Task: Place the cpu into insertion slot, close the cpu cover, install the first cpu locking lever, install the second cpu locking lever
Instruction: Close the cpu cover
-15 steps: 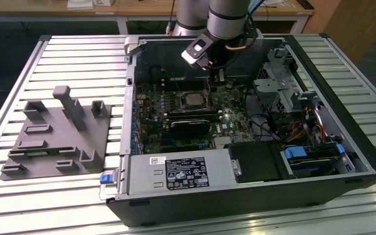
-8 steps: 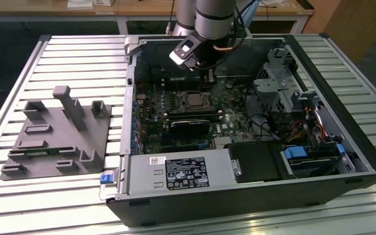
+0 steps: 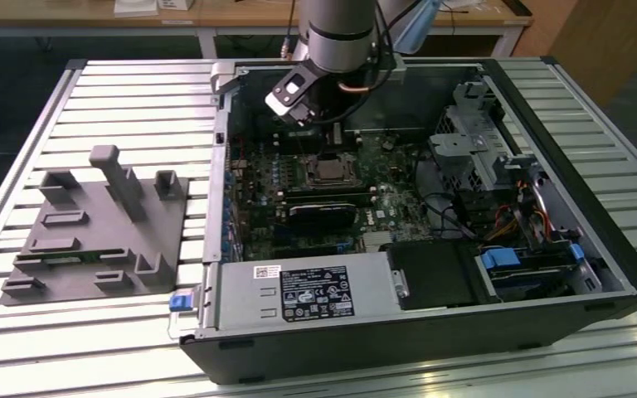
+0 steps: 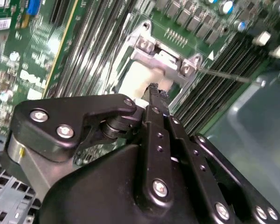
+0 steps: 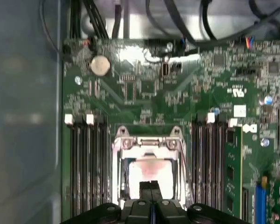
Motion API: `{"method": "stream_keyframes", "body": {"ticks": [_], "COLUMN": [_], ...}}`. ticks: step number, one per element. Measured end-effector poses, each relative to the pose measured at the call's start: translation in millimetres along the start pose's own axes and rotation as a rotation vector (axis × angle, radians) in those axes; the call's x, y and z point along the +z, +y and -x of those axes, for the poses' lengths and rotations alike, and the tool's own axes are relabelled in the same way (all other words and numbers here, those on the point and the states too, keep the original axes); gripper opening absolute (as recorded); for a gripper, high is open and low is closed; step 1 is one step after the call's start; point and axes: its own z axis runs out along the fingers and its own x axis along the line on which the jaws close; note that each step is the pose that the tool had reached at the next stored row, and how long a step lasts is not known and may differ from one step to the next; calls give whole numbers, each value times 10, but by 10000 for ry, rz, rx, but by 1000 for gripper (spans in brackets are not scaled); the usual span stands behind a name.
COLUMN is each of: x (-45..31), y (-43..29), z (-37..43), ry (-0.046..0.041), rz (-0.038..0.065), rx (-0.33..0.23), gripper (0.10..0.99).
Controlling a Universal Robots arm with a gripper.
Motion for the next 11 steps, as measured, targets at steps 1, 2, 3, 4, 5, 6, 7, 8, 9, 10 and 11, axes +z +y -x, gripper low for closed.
{"method": "stream_keyframes", "body": {"ticks": [1, 2, 3, 4, 5, 6, 7, 8, 9, 10, 11], "x": [14, 28, 42, 54, 64, 68, 67, 68, 68, 68, 68], "y": [-20, -39, -57, -73, -86, -94, -96, -96, -96, -96, -96], "z": [5, 10, 16, 21, 25, 26, 26, 26, 26, 26, 26], "ry": [0, 1, 1, 0, 0, 0, 0, 1, 0, 1, 1], "rz": [0, 1, 1, 0, 0, 0, 0, 0, 0, 0, 0], "rx": [0, 0, 1, 1, 1, 0, 1, 0, -1, 0, -2], "gripper": [106, 106, 106, 106, 106, 106, 106, 106, 106, 106, 106]}}
